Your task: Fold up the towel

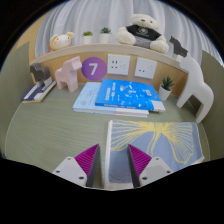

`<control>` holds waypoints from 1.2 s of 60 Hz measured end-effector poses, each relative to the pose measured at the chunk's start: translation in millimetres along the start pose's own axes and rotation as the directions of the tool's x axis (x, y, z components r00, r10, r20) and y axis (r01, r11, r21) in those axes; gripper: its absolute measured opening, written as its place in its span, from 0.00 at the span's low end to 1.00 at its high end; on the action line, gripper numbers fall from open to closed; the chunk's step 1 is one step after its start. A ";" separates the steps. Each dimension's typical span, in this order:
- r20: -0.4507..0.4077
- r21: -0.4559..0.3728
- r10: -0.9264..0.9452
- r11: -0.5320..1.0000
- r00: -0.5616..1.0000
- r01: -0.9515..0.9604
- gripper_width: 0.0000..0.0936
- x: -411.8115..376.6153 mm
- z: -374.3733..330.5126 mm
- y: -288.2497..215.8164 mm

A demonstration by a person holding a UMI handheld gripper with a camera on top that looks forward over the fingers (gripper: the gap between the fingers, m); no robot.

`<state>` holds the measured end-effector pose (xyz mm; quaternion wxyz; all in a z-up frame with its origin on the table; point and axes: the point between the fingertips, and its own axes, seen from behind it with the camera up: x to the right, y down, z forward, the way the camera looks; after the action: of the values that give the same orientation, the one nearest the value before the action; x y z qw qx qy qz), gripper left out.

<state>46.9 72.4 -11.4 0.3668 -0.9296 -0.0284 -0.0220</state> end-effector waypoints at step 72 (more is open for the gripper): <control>-0.173 0.072 -0.015 0.997 0.985 0.028 0.73 287.3 -87.6 -34.8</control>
<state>329.2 48.5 93.9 0.4019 -0.9096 -0.0073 -0.1052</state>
